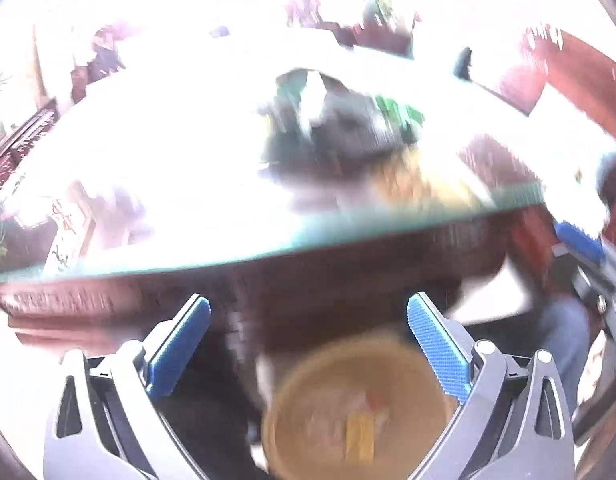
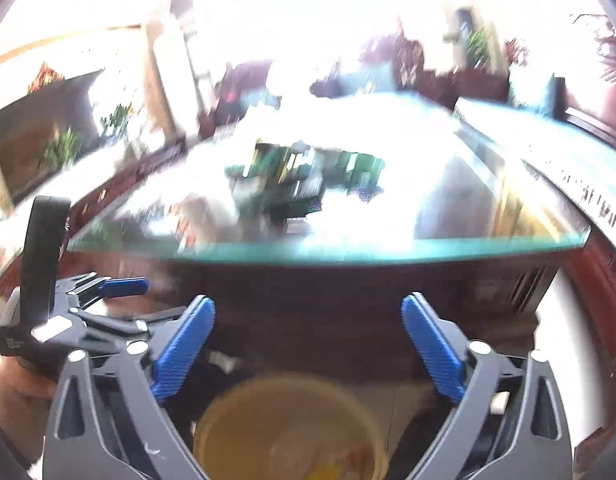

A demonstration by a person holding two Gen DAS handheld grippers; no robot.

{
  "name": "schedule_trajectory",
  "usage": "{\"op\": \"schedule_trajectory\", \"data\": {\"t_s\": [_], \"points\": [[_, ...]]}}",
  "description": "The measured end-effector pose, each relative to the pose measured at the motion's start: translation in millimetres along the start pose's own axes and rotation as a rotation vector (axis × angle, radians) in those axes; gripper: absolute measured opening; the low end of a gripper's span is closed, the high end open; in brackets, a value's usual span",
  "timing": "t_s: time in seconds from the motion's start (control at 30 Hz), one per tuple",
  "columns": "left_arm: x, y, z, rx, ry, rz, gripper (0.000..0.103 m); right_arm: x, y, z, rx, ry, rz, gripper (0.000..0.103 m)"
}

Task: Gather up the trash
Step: 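Raise both tools back toward the table, then grasp the green wrapper and brown pouch with the left tool while the right tool grasps the black foam block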

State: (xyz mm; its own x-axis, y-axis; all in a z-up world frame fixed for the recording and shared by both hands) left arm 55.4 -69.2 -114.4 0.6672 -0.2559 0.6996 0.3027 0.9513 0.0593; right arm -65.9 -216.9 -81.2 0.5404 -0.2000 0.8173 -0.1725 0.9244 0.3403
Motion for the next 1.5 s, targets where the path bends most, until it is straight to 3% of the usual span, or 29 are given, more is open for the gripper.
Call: {"op": "schedule_trajectory", "data": {"t_s": [0.1,0.27,0.57,0.7,0.77,0.8,0.83,0.87,0.93,1.1,1.33,1.5], "points": [[35,20,-8,0.045,-0.057,0.057,0.099,22,-2,-4,0.003,-0.082,-0.027,0.095],[83,46,-43,0.108,-0.063,0.069,0.099,33,0,-22,0.062,-0.066,-0.057,0.095],[123,82,-113,0.013,0.044,0.169,0.099,42,10,-53,0.088,-0.037,-0.028,0.095],[126,86,-128,-0.007,0.071,0.154,0.099,46,11,-65,0.091,-0.023,-0.016,0.095],[129,83,-132,-0.022,0.066,0.14,0.093,47,13,-70,0.091,-0.016,-0.009,0.095],[130,81,-135,-0.021,0.061,0.131,0.076,48,13,-73,0.09,-0.012,-0.004,0.095],[131,80,-139,-0.023,0.059,0.118,0.053,48,14,-77,0.088,-0.006,0.002,0.095],[133,78,-140,-0.032,0.059,0.106,0.048,48,15,-79,0.088,-0.003,0.003,0.095],[132,77,-140,-0.07,0.06,0.107,0.03,48,16,-84,0.092,0.01,0.003,0.095],[126,77,-133,-0.084,0.044,0.1,0.022,46,19,-99,0.082,0.038,0.009,0.095],[114,79,-104,-0.094,0.015,0.082,0.022,48,21,-117,0.051,0.096,0.013,0.094],[113,80,-85,-0.085,-0.012,0.059,0.022,58,24,-135,0.026,0.145,0.023,0.08]]}}
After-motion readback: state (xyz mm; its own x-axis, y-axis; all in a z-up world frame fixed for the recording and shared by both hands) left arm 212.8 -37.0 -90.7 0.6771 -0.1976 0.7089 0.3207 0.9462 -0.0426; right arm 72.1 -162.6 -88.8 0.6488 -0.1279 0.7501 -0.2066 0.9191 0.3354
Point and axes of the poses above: each gripper's, at about its wrist camera, not at the fingertips, and z roughly against the way its jaws point, y to its left, x to its top, the point moved 7 cm from there along -z, roughly the way its jaws point, and after that the axes turned 10 degrees about -z, right-handed, at the moved point
